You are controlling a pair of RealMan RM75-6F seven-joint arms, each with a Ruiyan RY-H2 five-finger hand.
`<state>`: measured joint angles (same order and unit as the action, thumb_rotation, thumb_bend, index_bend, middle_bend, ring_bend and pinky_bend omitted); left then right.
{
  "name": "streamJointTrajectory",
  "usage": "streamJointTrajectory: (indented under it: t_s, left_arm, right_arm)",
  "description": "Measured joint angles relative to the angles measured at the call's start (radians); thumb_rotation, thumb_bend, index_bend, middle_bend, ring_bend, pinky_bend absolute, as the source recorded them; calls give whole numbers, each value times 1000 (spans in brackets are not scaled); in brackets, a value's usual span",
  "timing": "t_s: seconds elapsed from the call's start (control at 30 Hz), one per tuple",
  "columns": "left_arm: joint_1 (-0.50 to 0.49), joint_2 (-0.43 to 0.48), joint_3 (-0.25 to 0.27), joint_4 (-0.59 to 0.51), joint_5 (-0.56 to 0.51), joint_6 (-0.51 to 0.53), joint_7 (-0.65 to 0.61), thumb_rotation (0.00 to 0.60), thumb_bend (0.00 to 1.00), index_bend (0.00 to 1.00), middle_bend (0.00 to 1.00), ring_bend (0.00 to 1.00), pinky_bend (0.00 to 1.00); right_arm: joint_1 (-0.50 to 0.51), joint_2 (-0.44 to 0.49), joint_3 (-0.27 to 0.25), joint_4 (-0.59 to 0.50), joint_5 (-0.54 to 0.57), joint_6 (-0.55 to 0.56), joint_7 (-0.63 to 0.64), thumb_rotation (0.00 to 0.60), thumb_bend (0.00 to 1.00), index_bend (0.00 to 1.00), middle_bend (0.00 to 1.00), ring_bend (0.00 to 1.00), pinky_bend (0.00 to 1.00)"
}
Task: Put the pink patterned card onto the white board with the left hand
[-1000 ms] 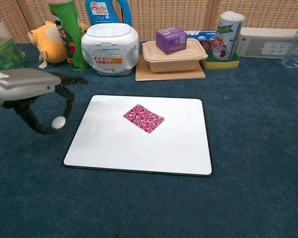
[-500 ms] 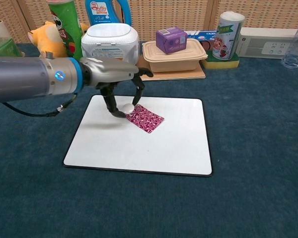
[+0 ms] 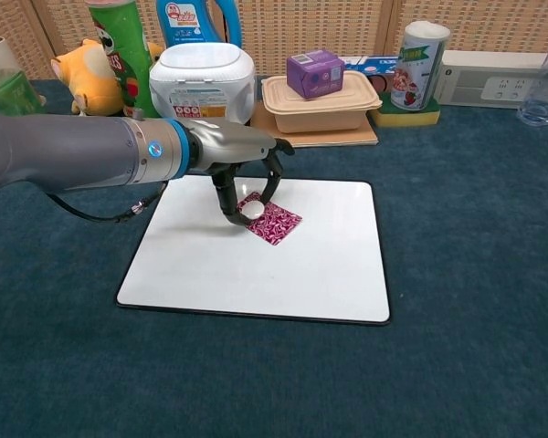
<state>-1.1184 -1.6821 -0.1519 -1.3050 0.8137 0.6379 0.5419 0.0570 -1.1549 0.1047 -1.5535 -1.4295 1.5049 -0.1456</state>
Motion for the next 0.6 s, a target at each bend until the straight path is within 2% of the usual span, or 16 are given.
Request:
streamJointTrajectory:
  t_s: [0.07, 0.13, 0.2, 0.27, 0.43, 0.6]
  left_arm:
    - [-5, -6, 6, 2, -4, 11, 2, 600, 210, 481, 0, 0, 24]
    - [-10, -10, 12, 5, -12, 12, 5, 600, 206, 331, 0, 0, 24]
    - [-16, -11, 20, 7, -25, 12, 13, 600, 202, 223, 0, 0, 24]
    - [-23, -12, 26, 6, -44, 14, 22, 600, 199, 158, 0, 0, 24]
    - [-33, -8, 32, -17, -67, 33, 34, 600, 197, 62, 0, 0, 24]
    - [-14, 42, 30, -108, -10, 83, 9, 600, 182, 0, 0, 0, 25]
  right_arm:
    - [0, -1, 1, 0, 2, 0, -2, 600, 28, 156, 0, 0, 0]
    - [1, -2, 1, 0, 3, -1, -3, 600, 28, 156, 0, 0, 0]
    - [0, -1, 1, -1, 3, 1, -3, 600, 28, 156, 0, 0, 0]
    - [0, -1, 1, 0, 4, -1, -2, 600, 28, 156, 0, 0, 0]
    - [0, 0, 1, 0, 1, 2, 1, 600, 28, 156, 0, 0, 0]
    - [-2, 2, -2, -4, -8, 8, 5, 600, 28, 156, 0, 0, 0]
